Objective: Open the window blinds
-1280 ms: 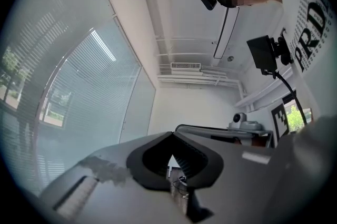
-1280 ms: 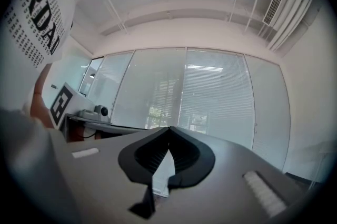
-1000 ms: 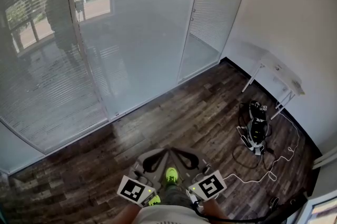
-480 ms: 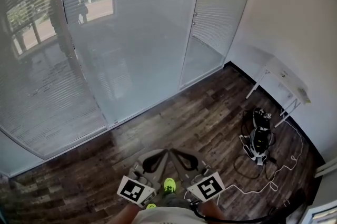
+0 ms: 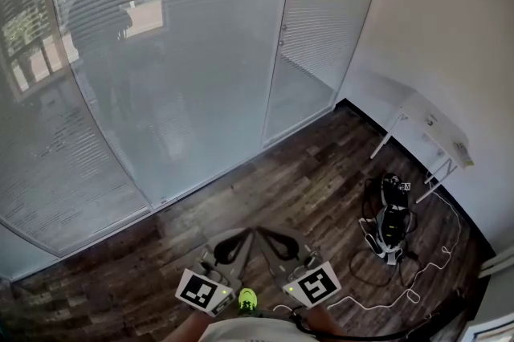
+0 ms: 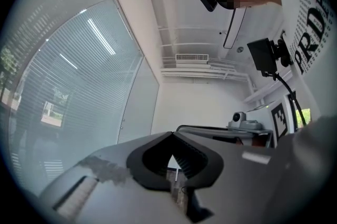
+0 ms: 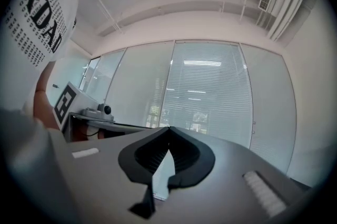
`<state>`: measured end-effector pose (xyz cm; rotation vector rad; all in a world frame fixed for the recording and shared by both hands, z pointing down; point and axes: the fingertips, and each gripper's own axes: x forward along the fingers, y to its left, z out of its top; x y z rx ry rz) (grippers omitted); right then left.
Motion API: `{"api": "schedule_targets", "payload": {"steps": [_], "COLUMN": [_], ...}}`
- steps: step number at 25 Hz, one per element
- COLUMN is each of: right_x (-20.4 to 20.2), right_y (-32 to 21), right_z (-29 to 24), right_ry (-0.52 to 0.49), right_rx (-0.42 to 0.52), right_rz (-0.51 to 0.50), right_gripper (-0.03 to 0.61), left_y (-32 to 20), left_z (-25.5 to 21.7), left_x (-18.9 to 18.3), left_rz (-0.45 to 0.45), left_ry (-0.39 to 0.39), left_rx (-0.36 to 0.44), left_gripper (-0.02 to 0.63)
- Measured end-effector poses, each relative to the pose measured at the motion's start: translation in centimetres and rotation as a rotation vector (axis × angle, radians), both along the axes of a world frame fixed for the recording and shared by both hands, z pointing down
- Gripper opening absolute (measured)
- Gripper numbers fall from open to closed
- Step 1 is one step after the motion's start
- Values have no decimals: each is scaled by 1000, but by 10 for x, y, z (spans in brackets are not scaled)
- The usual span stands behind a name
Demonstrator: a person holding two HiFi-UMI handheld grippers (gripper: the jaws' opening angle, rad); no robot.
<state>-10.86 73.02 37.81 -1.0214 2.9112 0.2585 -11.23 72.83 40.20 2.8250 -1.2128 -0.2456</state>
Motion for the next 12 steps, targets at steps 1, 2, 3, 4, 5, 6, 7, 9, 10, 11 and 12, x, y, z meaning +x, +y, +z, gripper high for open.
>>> {"api": "schedule_targets", "payload": {"steps": [1,2,3,4,5,6,7,9,10,11,12], "right_x": [7,15,23,29,34,38,42,47,50,53,55], "right_y": [-8,-15,-21,-27,-32,-37,-41,-49,-55,-61,-67], "right_z": [5,10,14,17,19,21,22,22,19,16,12], "right_ry": [6,11,12,9,5,1,-3,-13,-17,-21,-23], "right_rx": [-6,-11,-16,-23,-30,-35,-36,-36,-35,-33,-30], "right_rz": [2,5,8,10,13,14,15,17,18,18,18], "right_gripper": [8,8,8,8,8,8,8,8,8,8,8], "left_y": [-8,-15,-21,-27,-32,-37,-41,-49,-54,-60,-66], "left_z": [4,8,12,14,16,18,19,19,18,15,11], "left_x": [8,15,22,29,34,37,40,46,49,52,54], "left_rz": [3,5,8,9,10,11,12,14,15,14,12], "left_ry": [-1,-1,-1,-1,-2,-4,-7,-12,-12,-8,2], "left_rx": [-3,-7,-13,-19,-24,-26,-26,-24,-23,-19,-15], "left_gripper": [-9,-8,-8,-8,-9,-9,-8,-9,-9,-8,-8]}}
